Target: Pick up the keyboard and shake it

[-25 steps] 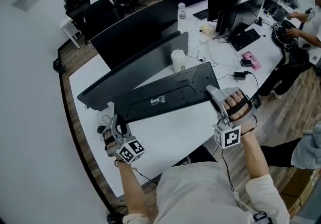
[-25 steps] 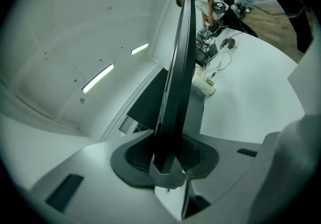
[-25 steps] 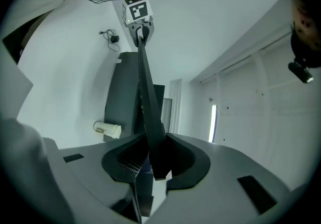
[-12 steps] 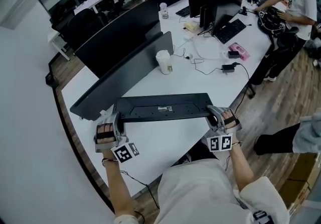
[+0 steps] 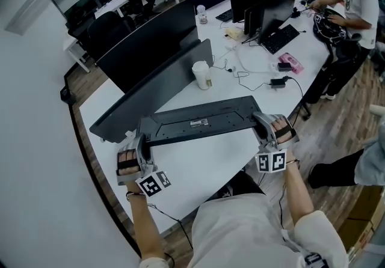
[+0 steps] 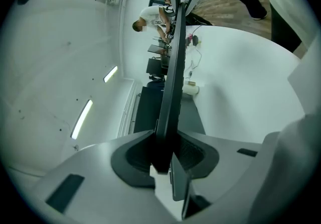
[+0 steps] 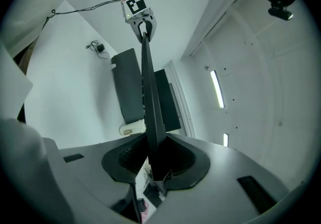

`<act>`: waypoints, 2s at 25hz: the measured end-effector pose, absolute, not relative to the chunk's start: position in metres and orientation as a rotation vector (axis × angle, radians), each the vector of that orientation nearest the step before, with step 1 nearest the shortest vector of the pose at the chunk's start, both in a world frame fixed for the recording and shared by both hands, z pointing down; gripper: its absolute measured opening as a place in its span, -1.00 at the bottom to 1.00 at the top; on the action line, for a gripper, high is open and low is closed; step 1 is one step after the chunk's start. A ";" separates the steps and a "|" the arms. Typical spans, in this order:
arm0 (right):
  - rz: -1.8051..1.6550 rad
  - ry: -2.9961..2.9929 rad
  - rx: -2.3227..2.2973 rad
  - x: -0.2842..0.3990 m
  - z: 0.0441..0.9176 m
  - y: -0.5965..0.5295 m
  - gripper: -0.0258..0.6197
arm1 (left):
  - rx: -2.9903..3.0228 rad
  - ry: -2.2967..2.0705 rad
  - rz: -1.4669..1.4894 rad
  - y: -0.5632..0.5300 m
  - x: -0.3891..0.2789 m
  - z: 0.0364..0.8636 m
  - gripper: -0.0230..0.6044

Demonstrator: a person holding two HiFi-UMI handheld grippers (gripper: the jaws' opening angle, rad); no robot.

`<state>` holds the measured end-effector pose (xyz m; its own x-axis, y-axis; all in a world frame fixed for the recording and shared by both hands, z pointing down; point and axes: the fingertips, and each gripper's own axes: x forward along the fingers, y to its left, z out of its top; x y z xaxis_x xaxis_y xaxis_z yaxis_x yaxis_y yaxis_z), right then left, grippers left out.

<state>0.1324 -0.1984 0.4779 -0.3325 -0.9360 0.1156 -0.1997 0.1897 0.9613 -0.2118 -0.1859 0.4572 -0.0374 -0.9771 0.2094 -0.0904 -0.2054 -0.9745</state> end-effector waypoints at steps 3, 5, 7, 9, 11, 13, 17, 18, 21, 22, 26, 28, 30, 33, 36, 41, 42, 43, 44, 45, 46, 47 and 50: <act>-1.351 -1.620 1.126 0.126 0.416 -0.204 -0.52 | -1.322 1.306 -1.251 -0.178 -0.218 0.409 -0.54; -1.445 -1.570 1.165 0.123 0.375 -0.201 -0.52 | -1.253 1.373 -1.163 -0.168 -0.221 0.377 -0.54; -1.545 -1.518 1.209 0.120 0.339 -0.193 -0.52 | -1.185 1.431 -1.074 -0.155 -0.224 0.350 -0.54; -1.643 -1.456 1.257 0.120 0.310 -0.184 -0.51 | -1.123 1.476 -0.988 -0.144 -0.225 0.328 -0.54; -1.726 -1.397 1.305 0.121 0.287 -0.172 -0.51 | -1.069 1.505 -0.908 -0.132 -0.224 0.309 -0.54; -1.793 -1.364 1.345 0.119 0.269 -0.161 -0.51 | -1.025 1.514 -0.842 -0.120 -0.224 0.294 -0.54; -1.907 -1.320 1.420 0.114 0.243 -0.141 -0.50 | -0.956 1.527 -0.730 -0.099 -0.225 0.272 -0.54; -1.926 -1.307 1.434 0.113 0.238 -0.137 -0.50 | -0.940 1.532 -0.706 -0.094 -0.226 0.266 -0.54; -1.960 -1.279 1.465 0.113 0.226 -0.126 -0.50 | -0.896 1.533 -0.660 -0.082 -0.226 0.251 -0.54; -1.970 -1.272 1.473 0.113 0.221 -0.123 -0.50 | -0.881 1.536 -0.655 -0.079 -0.226 0.245 -0.54; -2.012 -1.248 1.520 0.115 0.207 -0.114 -0.50 | -0.854 1.561 -0.596 -0.070 -0.225 0.226 -0.54; -2.006 -1.267 1.512 0.114 0.207 -0.116 -0.50 | -0.886 1.561 -0.567 -0.071 -0.227 0.226 -0.53; -1.943 -1.333 1.432 0.112 0.220 -0.129 -0.50 | -0.953 1.518 -0.618 -0.081 -0.228 0.240 -0.53; -1.739 -1.481 1.224 0.111 0.264 -0.161 -0.51 | -1.099 1.355 -0.801 -0.106 -0.229 0.293 -0.53; -1.504 -1.667 0.958 0.107 0.326 -0.187 -0.52 | -1.342 1.185 -0.980 -0.123 -0.231 0.359 -0.55; -1.116 -1.870 0.506 0.101 0.428 -0.204 -0.53 | -1.847 0.953 -1.153 -0.129 -0.229 0.468 -0.54; -1.043 -1.904 0.428 0.101 0.444 -0.204 -0.53 | -1.964 0.927 -1.150 -0.124 -0.228 0.483 -0.54; -0.970 -1.939 0.350 0.101 0.457 -0.202 -0.53 | -2.085 0.906 -1.140 -0.117 -0.227 0.496 -0.55; -0.894 -1.974 0.270 0.101 0.470 -0.199 -0.53 | -2.208 0.884 -1.131 -0.110 -0.226 0.508 -0.55; -0.813 -2.008 0.186 0.100 0.481 -0.195 -0.53 | -2.328 0.856 -1.126 -0.102 -0.226 0.519 -0.55; -0.728 -2.038 0.101 0.099 0.489 -0.190 -0.53 | -2.447 0.818 -1.118 -0.094 -0.226 0.530 -0.55; -0.643 -2.064 0.018 0.098 0.497 -0.186 -0.53 | -2.563 0.766 -1.102 -0.087 -0.228 0.540 -0.55; -0.365 -2.147 -0.207 0.092 0.511 -0.172 -0.54 | -2.882 0.605 -0.985 -0.069 -0.230 0.555 -0.56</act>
<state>0.0922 -0.1719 0.5107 -0.5646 0.0102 0.8253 0.2823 0.9420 0.1815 -0.2303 -0.0688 0.5547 0.7230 -0.3731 0.5815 -0.3498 -0.9235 -0.1577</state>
